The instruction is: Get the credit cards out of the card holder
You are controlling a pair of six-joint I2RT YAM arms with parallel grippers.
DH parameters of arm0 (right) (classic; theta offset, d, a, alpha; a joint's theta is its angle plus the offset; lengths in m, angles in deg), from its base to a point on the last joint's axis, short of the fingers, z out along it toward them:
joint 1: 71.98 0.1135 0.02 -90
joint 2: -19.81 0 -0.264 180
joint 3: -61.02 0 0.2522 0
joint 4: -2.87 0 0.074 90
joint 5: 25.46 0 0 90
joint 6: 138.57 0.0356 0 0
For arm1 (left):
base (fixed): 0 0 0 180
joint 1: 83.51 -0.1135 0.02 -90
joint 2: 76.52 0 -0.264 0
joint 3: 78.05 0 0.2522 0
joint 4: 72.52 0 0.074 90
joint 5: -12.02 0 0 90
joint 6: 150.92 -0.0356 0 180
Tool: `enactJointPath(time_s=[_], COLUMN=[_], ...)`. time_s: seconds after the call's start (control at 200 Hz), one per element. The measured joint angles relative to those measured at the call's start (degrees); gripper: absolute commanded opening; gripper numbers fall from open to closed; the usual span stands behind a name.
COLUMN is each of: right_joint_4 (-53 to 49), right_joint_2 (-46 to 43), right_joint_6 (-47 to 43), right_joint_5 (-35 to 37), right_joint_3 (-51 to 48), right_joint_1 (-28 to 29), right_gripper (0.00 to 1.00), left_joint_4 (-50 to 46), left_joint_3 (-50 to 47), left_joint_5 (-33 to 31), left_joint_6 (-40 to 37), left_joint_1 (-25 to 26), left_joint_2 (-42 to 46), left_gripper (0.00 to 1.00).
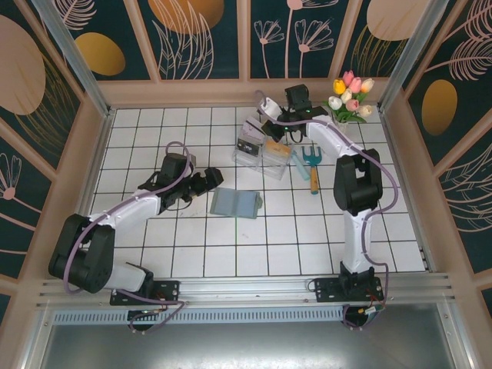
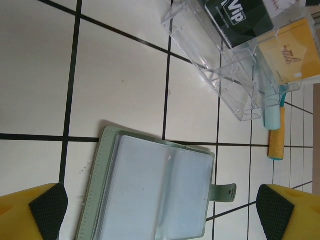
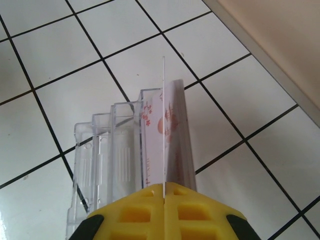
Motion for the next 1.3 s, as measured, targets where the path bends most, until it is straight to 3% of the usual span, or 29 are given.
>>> enactJointPath(time_s=[0.405, 0.811, 1.296], right_joint_4=[-6.32, -8.17, -8.00], right_joint_2=[4.15, 4.76, 4.52], right_joint_6=[-2.99, -3.74, 0.79], right_joint_5=[-1.46, -0.83, -1.16], right_joint_3=[5.20, 6.84, 9.27], right_joint_1=[-0.04, -0.04, -0.02], right_gripper=[0.00, 0.20, 0.21], left_joint_4=[0.61, 0.92, 0.85], left_joint_3=[0.00, 0.00, -0.02], left_joint_5=[3.04, 4.55, 4.00], left_joint_6=[0.66, 0.66, 0.68], left_joint_1=[0.00, 0.00, 0.00], left_joint_2=[-2.16, -3.08, -2.86], left_gripper=[0.98, 0.99, 0.98])
